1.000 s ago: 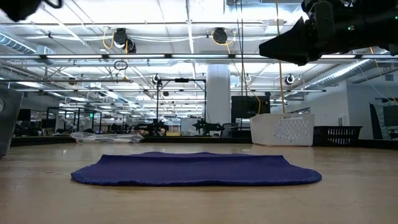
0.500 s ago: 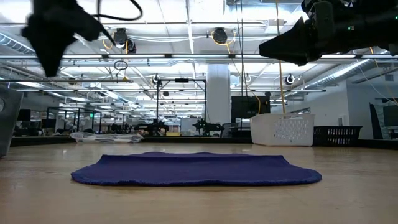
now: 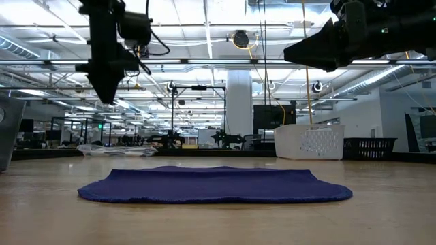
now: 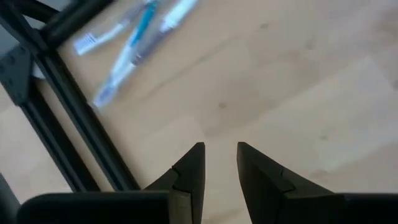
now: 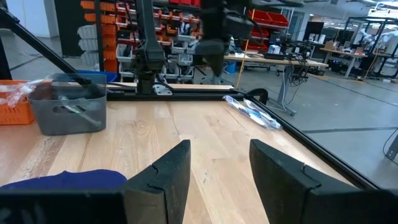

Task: Pick & Place Toothbrushes
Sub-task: Put the violet toothbrush into the black basket

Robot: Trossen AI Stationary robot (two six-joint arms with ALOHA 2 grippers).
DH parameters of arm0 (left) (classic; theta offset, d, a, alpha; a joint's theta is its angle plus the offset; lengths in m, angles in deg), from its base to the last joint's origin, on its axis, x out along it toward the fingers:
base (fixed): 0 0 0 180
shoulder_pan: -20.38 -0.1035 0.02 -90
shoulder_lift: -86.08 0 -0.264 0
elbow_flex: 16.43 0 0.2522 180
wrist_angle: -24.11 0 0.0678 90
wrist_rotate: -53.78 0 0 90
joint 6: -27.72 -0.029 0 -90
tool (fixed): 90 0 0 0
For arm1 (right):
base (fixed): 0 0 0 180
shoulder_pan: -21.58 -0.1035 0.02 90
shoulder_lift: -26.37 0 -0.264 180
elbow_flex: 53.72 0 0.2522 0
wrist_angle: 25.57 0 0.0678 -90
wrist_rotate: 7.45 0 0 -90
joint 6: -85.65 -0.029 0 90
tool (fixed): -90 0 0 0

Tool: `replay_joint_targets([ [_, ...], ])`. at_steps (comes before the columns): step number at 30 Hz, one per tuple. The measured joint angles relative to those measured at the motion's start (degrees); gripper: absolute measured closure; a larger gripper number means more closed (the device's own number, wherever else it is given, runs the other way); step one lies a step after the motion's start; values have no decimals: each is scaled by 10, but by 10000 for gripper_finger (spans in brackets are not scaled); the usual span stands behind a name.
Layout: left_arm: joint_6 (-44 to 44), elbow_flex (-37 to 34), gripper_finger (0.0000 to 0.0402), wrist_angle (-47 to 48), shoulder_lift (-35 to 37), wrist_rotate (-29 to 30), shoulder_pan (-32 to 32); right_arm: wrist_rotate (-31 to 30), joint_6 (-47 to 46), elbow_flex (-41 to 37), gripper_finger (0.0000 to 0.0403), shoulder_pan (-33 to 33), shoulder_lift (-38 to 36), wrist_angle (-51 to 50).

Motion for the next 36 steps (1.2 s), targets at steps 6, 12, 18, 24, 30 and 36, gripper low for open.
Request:
replay_joint_targets([
  [6, -66, 0, 309, -26, -73, 2, -78, 0, 0, 0, 248, 0, 0, -2],
  [12, -110, 0, 309, -76, -146, 6, -121, 0, 0, 0, 248, 0, 0, -4],
  [18, -139, 0, 309, -103, -198, 6, -162, 0, 1, 0, 248, 0, 0, -4],
  [24, -154, 0, 309, -117, -229, 20, -195, 0, 2, 0, 248, 0, 0, -4],
  [30, -166, 0, 309, -144, -232, 56, -207, -1, 3, 0, 248, 0, 0, -4],
  [36, -206, 0, 309, -152, -237, 52, -214, -1, 5, 0, 248, 1, 0, -4],
])
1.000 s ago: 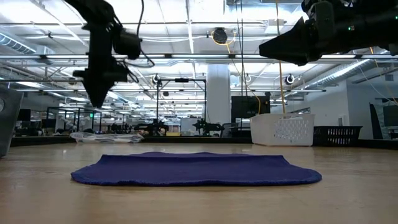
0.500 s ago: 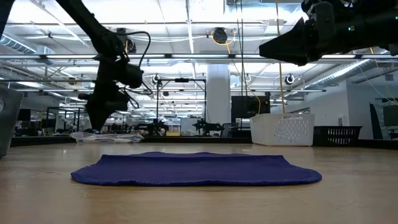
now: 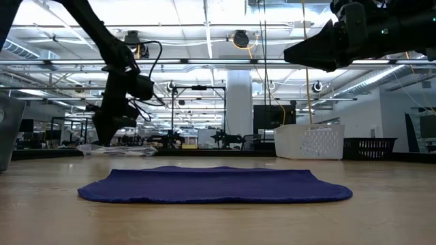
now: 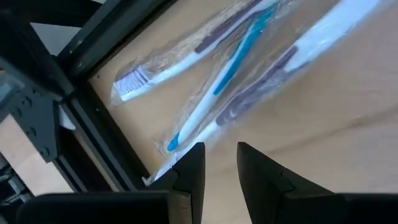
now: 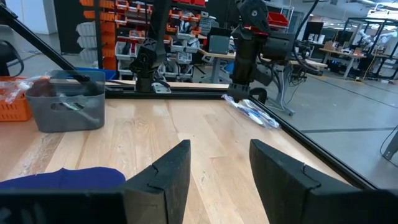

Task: Pick & Place Toothbrushes
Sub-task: Put the violet toothbrush into the black basket

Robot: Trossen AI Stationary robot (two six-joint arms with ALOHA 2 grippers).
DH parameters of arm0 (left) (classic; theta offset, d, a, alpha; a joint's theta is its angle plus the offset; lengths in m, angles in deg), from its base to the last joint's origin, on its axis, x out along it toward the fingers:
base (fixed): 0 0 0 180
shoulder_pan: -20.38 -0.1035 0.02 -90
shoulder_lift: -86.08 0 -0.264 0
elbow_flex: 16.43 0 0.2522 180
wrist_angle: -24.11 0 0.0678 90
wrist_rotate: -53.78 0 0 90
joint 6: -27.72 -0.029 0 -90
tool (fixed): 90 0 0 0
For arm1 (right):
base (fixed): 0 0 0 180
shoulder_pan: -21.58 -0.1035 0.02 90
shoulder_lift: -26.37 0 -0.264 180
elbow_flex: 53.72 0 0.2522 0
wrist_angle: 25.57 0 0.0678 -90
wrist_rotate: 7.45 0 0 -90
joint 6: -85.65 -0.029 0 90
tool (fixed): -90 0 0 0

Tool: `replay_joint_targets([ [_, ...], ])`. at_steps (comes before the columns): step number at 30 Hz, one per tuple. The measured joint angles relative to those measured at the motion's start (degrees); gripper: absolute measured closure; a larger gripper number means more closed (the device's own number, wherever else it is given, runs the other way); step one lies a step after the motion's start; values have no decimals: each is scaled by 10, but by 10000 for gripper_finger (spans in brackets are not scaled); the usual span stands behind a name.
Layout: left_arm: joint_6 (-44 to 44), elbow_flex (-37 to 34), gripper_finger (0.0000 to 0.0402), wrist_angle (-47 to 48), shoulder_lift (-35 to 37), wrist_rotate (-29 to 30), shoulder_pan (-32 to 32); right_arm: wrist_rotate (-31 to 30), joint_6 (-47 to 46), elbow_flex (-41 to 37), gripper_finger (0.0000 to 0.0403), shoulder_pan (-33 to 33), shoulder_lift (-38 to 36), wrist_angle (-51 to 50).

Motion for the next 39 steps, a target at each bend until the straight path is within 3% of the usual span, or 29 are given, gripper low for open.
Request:
replay_joint_targets([
  [13, -2, 1, 309, -29, -25, 13, -22, -1, 0, 0, 248, 0, 0, 0],
  [22, -5, 1, 310, -25, -25, -21, -22, -1, 0, 0, 248, 0, 0, -2],
  [24, 3, 1, 322, -25, -25, -18, -23, -1, -2, 0, 248, 0, 0, -6],
  [28, 7, 1, 390, -20, -25, -17, -23, -1, -2, 0, 248, 0, 0, -9],
  [33, 16, 2, 400, -4, -25, -40, -16, -1, -1, 0, 248, 0, 0, -9],
  [39, 29, 21, 401, 51, -19, -14, 15, -1, -1, 0, 248, 6, 0, -9],
])
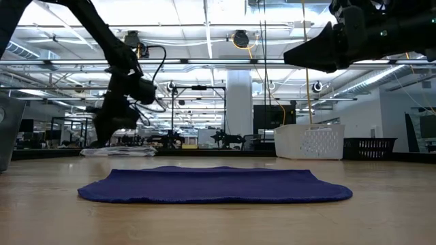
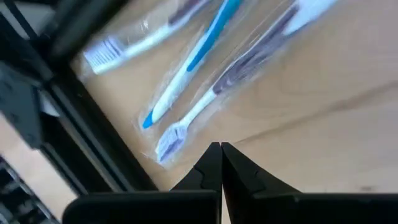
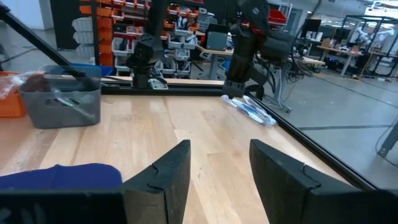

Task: Pick & Place Toothbrushes
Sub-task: Put the violet toothbrush into the black basket

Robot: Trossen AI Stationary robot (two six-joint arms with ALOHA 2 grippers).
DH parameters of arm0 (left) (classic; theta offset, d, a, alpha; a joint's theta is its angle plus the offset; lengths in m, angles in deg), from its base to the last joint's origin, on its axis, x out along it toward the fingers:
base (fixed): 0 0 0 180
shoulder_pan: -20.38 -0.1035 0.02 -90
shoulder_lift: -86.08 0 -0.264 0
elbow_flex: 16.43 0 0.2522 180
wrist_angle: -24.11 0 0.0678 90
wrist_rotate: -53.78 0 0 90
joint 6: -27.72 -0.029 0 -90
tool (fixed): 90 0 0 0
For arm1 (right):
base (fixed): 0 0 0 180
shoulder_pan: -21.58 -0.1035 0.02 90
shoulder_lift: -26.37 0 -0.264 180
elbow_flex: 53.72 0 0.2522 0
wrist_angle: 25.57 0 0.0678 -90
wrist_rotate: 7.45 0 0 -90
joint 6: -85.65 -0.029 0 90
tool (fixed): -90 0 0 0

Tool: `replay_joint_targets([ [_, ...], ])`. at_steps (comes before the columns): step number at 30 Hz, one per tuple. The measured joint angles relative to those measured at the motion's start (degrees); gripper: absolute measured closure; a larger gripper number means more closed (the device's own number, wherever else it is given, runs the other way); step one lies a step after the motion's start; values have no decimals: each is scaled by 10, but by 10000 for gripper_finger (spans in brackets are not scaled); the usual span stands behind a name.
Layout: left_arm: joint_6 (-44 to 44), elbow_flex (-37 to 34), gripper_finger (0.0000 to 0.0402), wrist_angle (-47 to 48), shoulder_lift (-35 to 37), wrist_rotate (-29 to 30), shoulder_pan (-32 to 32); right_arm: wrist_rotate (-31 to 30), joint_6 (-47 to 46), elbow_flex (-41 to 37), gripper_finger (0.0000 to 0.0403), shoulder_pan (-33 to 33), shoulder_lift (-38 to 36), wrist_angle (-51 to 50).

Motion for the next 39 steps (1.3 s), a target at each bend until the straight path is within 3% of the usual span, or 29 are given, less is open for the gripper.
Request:
replay_joint_targets([
  [7, -45, 5, 401, -10, 23, 37, 24, 0, -4, 0, 248, 12, 0, -2],
  [10, -60, -7, 392, -32, 20, 15, 14, 0, -7, 0, 248, 13, 0, -4],
  [21, -62, -15, 268, -61, 19, -2, -6, 0, -15, 0, 248, 13, 0, -8],
  [26, -69, -36, 238, -88, 19, 3, -6, 0, -15, 0, 248, 13, 0, -8],
  [31, -64, -49, 235, -104, 19, 10, -12, 0, -15, 0, 248, 13, 0, -9],
  [39, -68, -57, 289, -123, 19, 1, -13, 0, -15, 0, 248, 13, 0, -12],
])
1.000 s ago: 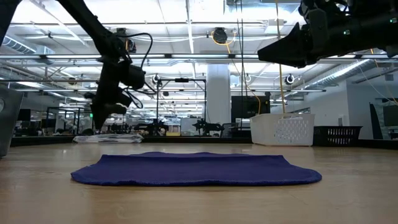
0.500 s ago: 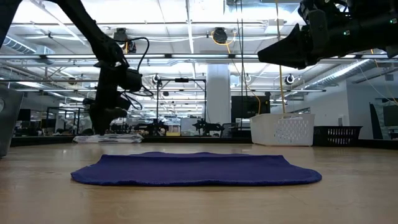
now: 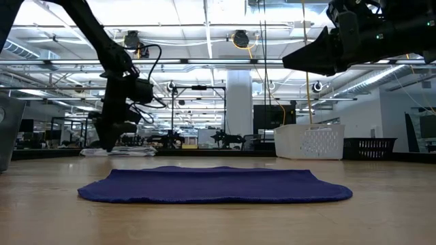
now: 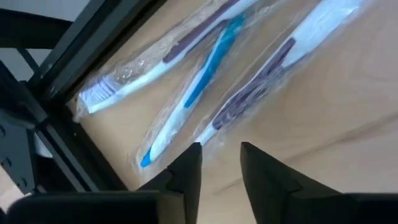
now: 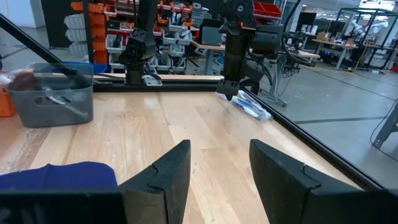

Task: Pick & Place Toothbrushes
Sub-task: Put the violet toothbrush into the black basket

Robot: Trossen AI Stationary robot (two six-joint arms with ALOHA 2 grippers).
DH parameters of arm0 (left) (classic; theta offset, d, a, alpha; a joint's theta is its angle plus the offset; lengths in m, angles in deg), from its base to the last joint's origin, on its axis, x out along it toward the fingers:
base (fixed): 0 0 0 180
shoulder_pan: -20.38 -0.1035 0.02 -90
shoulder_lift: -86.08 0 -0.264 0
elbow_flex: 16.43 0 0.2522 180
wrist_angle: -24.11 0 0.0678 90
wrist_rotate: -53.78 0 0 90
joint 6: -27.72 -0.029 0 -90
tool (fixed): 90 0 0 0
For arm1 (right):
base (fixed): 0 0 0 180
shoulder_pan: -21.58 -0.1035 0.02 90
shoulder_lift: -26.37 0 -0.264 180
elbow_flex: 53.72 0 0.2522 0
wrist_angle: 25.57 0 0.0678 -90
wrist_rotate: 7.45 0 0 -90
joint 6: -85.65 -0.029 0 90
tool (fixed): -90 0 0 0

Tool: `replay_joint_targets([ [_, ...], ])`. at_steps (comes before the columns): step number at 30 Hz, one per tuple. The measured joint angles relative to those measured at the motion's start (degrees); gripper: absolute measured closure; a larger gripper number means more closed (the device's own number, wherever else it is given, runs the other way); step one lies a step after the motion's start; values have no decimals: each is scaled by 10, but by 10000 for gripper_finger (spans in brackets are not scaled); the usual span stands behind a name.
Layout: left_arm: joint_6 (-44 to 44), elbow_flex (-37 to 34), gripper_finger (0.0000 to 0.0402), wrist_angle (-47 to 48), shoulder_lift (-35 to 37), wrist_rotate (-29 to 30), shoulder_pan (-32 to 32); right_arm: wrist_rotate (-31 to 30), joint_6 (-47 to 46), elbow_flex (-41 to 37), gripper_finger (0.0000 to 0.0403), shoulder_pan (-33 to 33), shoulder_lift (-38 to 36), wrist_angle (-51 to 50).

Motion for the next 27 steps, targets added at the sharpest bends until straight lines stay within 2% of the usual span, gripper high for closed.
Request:
replay_joint_targets([
  [5, -11, 0, 334, 17, 0, -18, -4, 0, 0, 0, 248, 0, 0, 0],
  [7, -11, 0, 375, 27, -1, -6, -5, 0, 0, 0, 248, 0, 0, 0],
  [9, 1, -1, 393, 33, -2, 13, -8, 0, 0, 0, 248, 0, 0, 1],
  [13, 10, -1, 400, 38, -2, 28, -7, 0, 0, 0, 248, 0, 0, 2],
  [19, 10, 7, 401, 60, 18, 11, 14, 0, 1, 0, 248, 3, 0, 4],
  [23, 21, 20, 401, 92, 46, 8, 34, 0, -4, 0, 248, 14, 0, 3],
  [27, 36, 28, 401, 114, 84, -20, 55, 1, -5, 0, 248, 17, 0, 0],
])
